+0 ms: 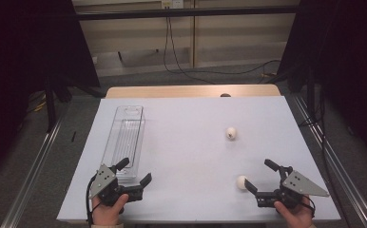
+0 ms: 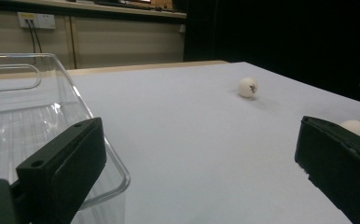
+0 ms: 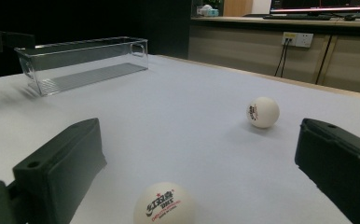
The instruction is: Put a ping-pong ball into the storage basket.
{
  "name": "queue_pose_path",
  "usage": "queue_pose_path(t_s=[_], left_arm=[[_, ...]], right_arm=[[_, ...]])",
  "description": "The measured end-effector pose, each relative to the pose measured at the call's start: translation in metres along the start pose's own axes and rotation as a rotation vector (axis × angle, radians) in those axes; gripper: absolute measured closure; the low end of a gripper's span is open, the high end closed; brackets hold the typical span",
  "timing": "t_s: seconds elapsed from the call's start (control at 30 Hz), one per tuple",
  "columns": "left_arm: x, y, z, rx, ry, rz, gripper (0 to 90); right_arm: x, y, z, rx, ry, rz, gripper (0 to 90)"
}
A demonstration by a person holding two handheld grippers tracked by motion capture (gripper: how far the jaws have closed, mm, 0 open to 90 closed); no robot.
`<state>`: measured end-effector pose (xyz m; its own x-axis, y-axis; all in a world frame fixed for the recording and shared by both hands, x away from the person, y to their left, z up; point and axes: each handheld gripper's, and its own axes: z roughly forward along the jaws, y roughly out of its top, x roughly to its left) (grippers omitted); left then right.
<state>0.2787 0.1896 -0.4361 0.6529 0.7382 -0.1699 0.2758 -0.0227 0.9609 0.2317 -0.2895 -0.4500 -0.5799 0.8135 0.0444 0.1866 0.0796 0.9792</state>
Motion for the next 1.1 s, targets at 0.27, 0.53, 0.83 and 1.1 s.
queue_pose_path(t_s=[0.27,0.53,0.83,1.1], left_arm=[[-0.007,0.002,0.007,0.008,-0.018,0.005,1.9],[-0.013,0.003,0.013,0.015,-0.038,0.005,1.9],[-0.020,0.004,0.022,0.029,-0.059,0.014,1.9],[-0.028,0.007,0.033,0.044,-0.086,0.026,1.9]], right_arm=[[0.000,0.000,-0.001,0.001,0.003,0.000,0.5],[0.000,0.000,-0.001,0.000,0.007,0.004,0.6],[0.000,0.001,-0.002,-0.007,-0.003,0.014,0.4],[0.000,0.000,-0.001,-0.003,-0.001,0.013,0.3]])
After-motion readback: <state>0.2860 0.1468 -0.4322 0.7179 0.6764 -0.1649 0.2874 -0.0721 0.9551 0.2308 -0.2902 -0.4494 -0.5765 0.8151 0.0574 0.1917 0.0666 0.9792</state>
